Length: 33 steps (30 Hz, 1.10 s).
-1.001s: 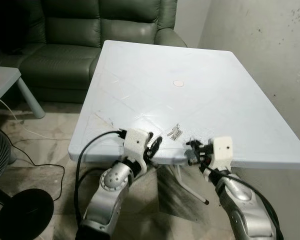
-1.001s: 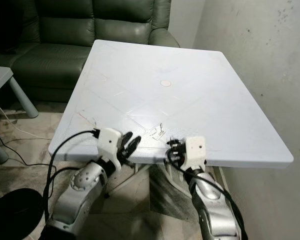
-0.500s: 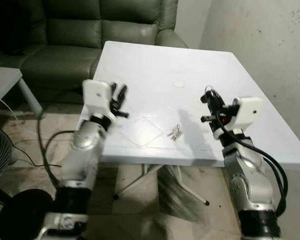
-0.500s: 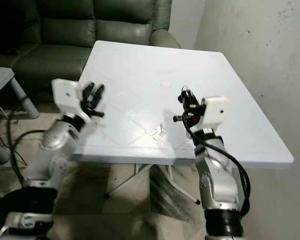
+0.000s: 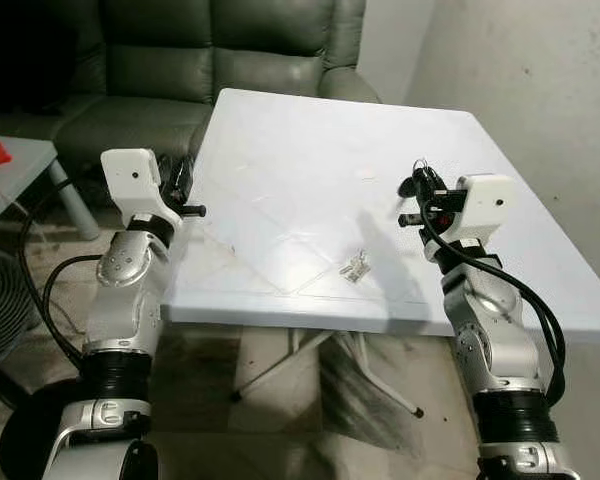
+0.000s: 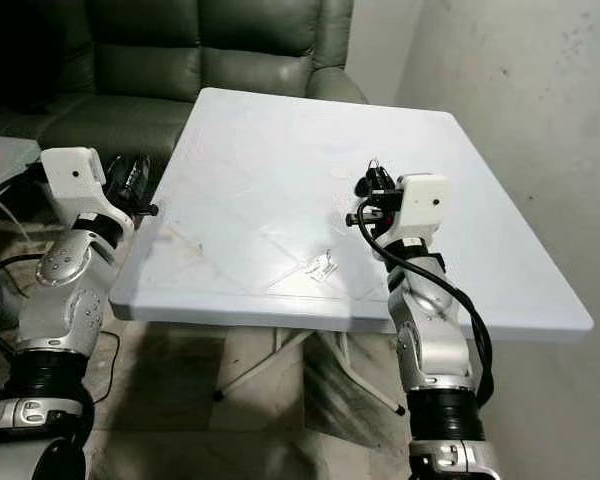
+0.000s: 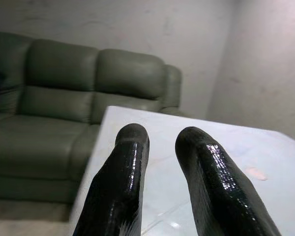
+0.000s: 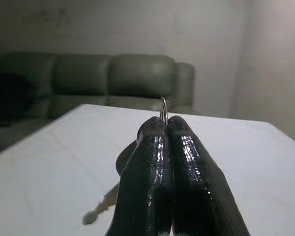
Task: Hang keys on a hook
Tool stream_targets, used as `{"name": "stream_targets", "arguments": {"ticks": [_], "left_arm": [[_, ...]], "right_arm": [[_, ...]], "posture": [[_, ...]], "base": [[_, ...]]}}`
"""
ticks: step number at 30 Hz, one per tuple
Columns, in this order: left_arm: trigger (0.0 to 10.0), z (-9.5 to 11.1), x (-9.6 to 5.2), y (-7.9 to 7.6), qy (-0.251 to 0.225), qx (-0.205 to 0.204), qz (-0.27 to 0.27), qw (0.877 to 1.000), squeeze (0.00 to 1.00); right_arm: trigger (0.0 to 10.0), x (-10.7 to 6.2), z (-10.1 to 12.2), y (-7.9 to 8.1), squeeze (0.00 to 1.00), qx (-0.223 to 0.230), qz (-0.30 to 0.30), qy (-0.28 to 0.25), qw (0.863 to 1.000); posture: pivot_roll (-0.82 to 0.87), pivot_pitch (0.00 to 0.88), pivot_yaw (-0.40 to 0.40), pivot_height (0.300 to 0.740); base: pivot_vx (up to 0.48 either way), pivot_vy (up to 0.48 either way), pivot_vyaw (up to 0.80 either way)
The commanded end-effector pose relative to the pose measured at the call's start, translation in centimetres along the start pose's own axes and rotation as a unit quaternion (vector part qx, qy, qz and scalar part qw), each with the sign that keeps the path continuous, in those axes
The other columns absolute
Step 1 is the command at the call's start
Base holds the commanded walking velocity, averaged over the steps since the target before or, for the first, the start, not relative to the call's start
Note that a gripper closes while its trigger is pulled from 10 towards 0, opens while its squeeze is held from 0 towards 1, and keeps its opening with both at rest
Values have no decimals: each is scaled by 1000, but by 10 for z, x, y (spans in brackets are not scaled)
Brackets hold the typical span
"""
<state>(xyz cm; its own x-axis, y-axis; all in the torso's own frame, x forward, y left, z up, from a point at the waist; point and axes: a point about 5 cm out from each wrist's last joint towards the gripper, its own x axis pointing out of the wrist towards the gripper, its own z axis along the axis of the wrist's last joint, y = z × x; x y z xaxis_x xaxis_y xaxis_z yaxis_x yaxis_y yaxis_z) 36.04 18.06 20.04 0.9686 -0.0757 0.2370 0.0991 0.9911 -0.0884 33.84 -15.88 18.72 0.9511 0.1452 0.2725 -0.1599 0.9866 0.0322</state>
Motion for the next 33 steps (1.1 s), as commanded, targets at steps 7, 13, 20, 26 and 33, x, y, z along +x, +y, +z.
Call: {"name": "stream_targets", "arguments": {"ticks": [7, 13, 20, 26, 33], "left_arm": [[10000, 0, 5, 0, 1, -5, 0, 1000, 0], [10000, -4, 6, 3, 10, -13, 8, 1000, 0], [10000, -4, 6, 5, 12, -10, 25, 1000, 0], [10000, -5, 4, 5, 14, -17, 29, 999, 0], [10000, -7, 2, 5, 13, -19, 31, 999, 0]], "right_arm": [[10000, 0, -1, -7, 0, -13, -14, 3, 1000], [10000, 0, -2, -7, 0, -18, -13, 4, 1000], [10000, -2, -4, -7, 0, -19, -12, 8, 1000], [10000, -3, -5, -7, 0, -20, -13, 13, 1000], [10000, -3, -5, -7, 0, -22, -17, 14, 1000]], "posture": [[-44, 0, -74, 740], [-45, 0, -73, 740], [-42, 0, -76, 740], [-40, 0, -79, 740], [-47, 0, -76, 740]], "base": [[0, 0, -756], [0, 317, -756], [0, 0, -748], [0, 0, -744], [0, 0, -744]]}}
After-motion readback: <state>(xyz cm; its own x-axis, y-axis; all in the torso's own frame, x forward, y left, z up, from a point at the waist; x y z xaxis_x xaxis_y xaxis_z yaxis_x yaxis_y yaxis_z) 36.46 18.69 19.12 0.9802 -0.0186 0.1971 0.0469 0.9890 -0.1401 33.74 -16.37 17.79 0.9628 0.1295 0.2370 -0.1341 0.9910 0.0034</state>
